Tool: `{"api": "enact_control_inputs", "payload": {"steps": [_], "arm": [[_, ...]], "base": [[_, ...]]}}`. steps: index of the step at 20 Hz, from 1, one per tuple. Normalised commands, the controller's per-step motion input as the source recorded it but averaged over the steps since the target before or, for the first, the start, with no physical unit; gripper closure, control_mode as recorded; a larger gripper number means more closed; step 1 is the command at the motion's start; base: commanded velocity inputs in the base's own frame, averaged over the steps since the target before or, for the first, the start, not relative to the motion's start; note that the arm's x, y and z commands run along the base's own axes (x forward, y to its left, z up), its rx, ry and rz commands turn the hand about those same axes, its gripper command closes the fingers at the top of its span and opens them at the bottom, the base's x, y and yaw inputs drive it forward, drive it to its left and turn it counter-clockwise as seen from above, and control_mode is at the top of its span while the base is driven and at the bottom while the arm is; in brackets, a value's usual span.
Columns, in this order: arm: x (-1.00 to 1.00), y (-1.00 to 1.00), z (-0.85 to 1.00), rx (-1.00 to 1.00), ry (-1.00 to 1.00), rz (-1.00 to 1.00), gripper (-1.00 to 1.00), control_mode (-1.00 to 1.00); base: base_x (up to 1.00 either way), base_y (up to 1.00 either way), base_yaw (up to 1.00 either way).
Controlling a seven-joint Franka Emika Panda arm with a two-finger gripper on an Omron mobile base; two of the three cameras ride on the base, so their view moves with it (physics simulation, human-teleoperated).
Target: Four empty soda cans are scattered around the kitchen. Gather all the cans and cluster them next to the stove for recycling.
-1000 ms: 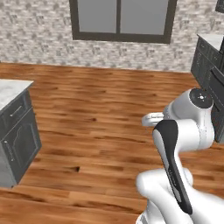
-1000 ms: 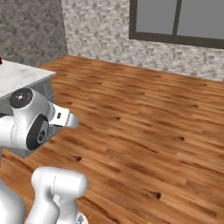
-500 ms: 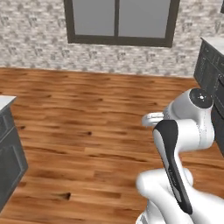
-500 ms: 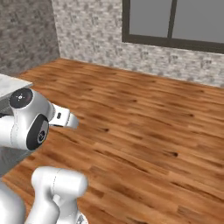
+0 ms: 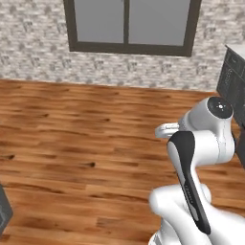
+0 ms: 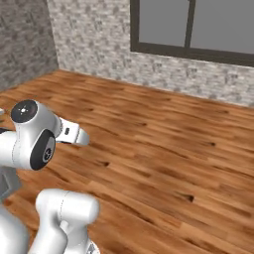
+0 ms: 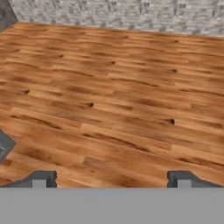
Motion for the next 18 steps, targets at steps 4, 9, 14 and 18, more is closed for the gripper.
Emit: {"api": "enact_control_inputs", "payload": {"steps": [4, 9, 14, 18], "arm": [[0.0, 0.0, 0.0, 0.0, 0.0, 0.0, -1.0, 1.0], [0.0, 0.0, 0.0, 0.0, 0.0, 0.0, -1.0, 1.0], [0.0, 0.0, 0.0, 0.0, 0.0, 0.0, -1.0, 1.0], [0.0, 0.0, 0.0, 0.0, 0.0, 0.0, -1.0, 1.0]], "base": [[0.93, -0.02, -0.01], [0.95, 0.0, 0.0], [1.0, 0.04, 0.0], [0.93, 0.01, 0.21]]}}
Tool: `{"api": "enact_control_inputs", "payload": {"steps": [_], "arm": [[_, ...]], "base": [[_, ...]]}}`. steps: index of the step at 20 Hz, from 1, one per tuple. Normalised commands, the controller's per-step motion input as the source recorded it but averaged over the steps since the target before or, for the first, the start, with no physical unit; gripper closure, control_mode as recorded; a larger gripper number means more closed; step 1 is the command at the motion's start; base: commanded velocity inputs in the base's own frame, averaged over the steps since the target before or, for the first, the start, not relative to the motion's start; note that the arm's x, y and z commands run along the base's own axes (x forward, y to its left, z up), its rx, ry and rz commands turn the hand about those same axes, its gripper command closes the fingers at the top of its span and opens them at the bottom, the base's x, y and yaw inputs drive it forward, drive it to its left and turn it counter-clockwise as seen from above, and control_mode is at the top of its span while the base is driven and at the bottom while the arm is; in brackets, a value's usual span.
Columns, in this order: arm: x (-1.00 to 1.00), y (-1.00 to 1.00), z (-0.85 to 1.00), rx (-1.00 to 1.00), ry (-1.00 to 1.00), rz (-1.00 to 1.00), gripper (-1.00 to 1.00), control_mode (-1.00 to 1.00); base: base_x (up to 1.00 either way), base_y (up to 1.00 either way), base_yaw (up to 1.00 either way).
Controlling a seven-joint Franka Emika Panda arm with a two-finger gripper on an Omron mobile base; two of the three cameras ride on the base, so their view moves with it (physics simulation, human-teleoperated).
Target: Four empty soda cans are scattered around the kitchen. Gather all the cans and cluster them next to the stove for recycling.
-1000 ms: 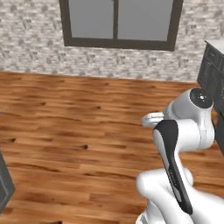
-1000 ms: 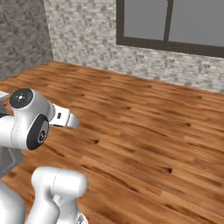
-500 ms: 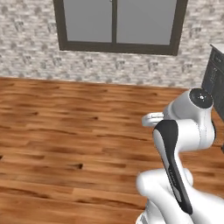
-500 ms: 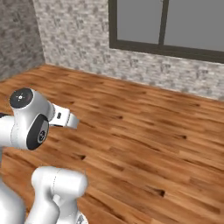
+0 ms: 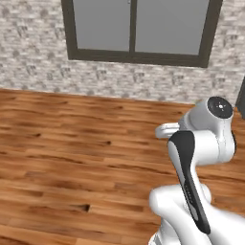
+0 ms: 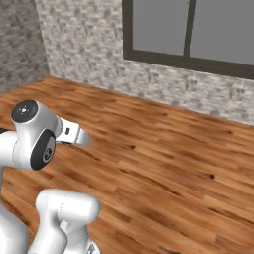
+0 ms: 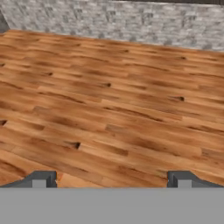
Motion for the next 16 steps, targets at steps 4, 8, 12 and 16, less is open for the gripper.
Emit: {"api": "enact_control_inputs", "payload": {"steps": [4, 8, 12, 16], "arm": [[0.0, 0.0, 0.0, 0.0, 0.0, 0.0, -1.0, 1.0], [0.0, 0.0, 0.0, 0.0, 0.0, 0.0, -1.0, 1.0], [0.0, 0.0, 0.0, 0.0, 0.0, 0.0, -1.0, 1.0], [0.0, 0.0, 0.0, 0.0, 0.0, 0.0, -1.0, 1.0]], "base": [[0.52, 0.0, 0.39], [0.29, 0.0, 0.44], [0.08, 0.0, 0.48], [0.03, 0.0, 0.5]]}}
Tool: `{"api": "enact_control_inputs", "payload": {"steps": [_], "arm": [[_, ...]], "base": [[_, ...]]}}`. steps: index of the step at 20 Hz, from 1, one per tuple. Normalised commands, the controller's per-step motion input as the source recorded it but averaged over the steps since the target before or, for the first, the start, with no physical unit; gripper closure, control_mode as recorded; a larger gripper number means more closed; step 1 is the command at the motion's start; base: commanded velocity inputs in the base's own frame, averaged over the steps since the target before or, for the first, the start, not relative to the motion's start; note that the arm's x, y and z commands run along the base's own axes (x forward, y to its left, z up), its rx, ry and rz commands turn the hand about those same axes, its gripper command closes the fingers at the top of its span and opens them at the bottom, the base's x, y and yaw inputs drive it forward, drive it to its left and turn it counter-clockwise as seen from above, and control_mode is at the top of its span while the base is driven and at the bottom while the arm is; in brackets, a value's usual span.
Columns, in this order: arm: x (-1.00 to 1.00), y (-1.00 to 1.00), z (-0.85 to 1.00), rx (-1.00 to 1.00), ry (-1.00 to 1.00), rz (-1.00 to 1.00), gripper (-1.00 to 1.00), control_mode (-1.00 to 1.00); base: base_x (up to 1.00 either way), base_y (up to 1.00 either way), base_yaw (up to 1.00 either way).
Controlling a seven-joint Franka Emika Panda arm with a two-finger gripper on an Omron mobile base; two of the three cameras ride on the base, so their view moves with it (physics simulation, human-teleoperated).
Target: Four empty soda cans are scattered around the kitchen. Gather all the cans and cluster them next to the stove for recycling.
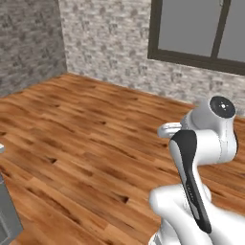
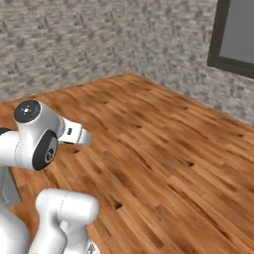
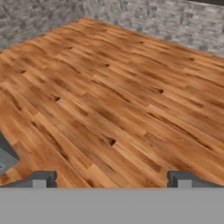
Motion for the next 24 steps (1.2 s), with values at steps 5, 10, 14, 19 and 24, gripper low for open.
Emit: {"api": "enact_control_inputs", "payload": {"steps": [5, 10, 14, 19, 24], "arm": [[0.0, 0.0, 0.0, 0.0, 0.0, 0.0, -1.0, 1.0], [0.0, 0.0, 0.0, 0.0, 0.0, 0.0, -1.0, 1.0], [0.0, 0.0, 0.0, 0.0, 0.0, 0.0, -1.0, 1.0], [0.0, 0.0, 0.0, 0.0, 0.0, 0.0, -1.0, 1.0], [0.0, 0.0, 0.0, 0.0, 0.0, 0.0, -1.0, 1.0]], "base": [[0.16, -0.01, 0.47], [0.95, -0.03, 0.27], [1.0, -0.03, 0.16], [1.0, -0.03, 0.14], [0.97, 0.0, 0.25]]}}
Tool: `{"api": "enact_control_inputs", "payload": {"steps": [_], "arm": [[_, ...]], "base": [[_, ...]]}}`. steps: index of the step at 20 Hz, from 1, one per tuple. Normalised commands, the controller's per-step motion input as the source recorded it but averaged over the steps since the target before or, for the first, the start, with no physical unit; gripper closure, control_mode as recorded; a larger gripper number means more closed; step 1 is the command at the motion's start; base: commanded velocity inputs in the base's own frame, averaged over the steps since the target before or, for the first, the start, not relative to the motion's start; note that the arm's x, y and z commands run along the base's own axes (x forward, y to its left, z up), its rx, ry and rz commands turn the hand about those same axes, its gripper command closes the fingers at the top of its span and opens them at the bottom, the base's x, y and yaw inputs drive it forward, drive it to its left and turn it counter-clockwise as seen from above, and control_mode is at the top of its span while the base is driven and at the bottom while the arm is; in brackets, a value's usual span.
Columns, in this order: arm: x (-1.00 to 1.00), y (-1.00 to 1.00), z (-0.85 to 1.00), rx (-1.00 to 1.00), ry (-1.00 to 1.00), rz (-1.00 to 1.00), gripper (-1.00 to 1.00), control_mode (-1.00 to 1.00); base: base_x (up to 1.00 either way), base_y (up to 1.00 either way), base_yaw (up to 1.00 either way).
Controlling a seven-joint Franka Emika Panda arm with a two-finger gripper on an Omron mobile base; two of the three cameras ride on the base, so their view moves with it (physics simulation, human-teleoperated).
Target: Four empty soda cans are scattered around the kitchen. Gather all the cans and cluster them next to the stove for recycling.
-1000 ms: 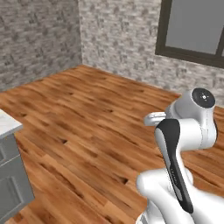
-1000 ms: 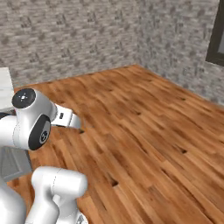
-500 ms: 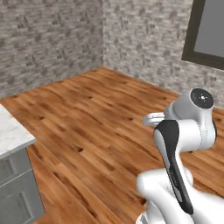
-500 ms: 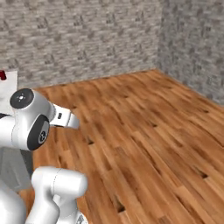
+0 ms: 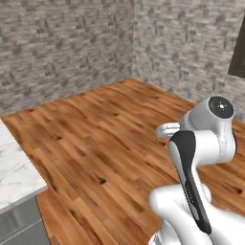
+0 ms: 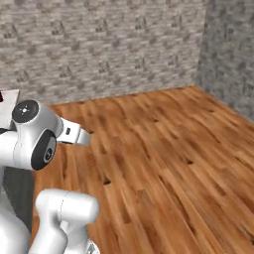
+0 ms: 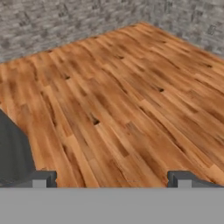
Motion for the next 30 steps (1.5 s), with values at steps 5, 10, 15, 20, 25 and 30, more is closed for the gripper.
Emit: {"api": "enact_control_inputs", "payload": {"steps": [5, 10, 15, 20, 25, 30], "arm": [[0.0, 0.0, 0.0, 0.0, 0.0, 0.0, -1.0, 1.0], [0.0, 0.0, 0.0, 0.0, 0.0, 0.0, -1.0, 1.0], [0.0, 0.0, 0.0, 0.0, 0.0, 0.0, -1.0, 1.0], [0.0, 0.0, 0.0, 0.0, 0.0, 0.0, -1.0, 1.0], [0.0, 0.0, 0.0, 0.0, 0.0, 0.0, -1.0, 1.0], [0.0, 0.0, 0.0, 0.0, 0.0, 0.0, -1.0, 1.0]], "base": [[0.73, -0.09, 0.34], [0.33, -0.38, 0.35], [0.13, -0.5, 0.34], [-0.07, -0.51, 0.38], [-0.23, -0.44, 0.42], [-0.26, -0.38, 0.45]]}}
